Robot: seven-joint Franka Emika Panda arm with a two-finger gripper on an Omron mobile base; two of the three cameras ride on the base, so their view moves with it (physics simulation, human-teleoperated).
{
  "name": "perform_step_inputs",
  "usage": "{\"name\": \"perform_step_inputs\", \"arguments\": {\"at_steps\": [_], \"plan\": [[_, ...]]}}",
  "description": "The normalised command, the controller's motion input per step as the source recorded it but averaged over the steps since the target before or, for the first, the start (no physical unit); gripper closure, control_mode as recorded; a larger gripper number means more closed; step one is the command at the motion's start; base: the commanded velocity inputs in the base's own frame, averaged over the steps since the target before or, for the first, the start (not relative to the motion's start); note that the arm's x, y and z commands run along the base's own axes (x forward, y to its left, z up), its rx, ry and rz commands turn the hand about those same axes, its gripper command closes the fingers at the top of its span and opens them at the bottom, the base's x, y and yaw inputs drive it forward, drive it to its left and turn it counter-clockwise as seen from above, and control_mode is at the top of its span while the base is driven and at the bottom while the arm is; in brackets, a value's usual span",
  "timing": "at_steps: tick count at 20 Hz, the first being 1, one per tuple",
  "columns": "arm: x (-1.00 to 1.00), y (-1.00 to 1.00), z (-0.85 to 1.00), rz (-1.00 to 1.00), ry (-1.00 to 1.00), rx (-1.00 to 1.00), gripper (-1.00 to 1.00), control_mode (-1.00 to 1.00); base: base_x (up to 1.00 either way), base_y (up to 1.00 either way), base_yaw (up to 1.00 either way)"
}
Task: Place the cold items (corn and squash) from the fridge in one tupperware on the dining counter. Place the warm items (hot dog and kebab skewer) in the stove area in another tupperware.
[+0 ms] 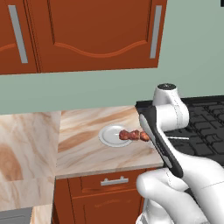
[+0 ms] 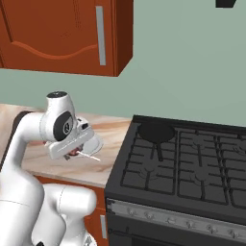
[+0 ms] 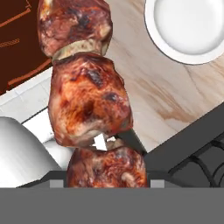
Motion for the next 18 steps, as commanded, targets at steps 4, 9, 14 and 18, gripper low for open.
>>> {"name": "perform_step_inputs", "arguments": {"at_steps": [4,9,14,18], "plan": [[-0.57,-0.08,0.07,0.07,0.03,0.0,1.0,-1.0,0.0,0.0,0.0],[-0.9,-0.07,0.07,0.01,-0.36,0.03,1.0,-1.0,0.0,0.0,0.0],[-0.61,-0.19,0.03,0.0,-0.29,0.06,1.0,-1.0,0.0,0.0,0.0],[0.13,-0.03,0.01,0.0,0.17,-0.01,1.0,-1.0,0.0,0.0,0.0]]}}
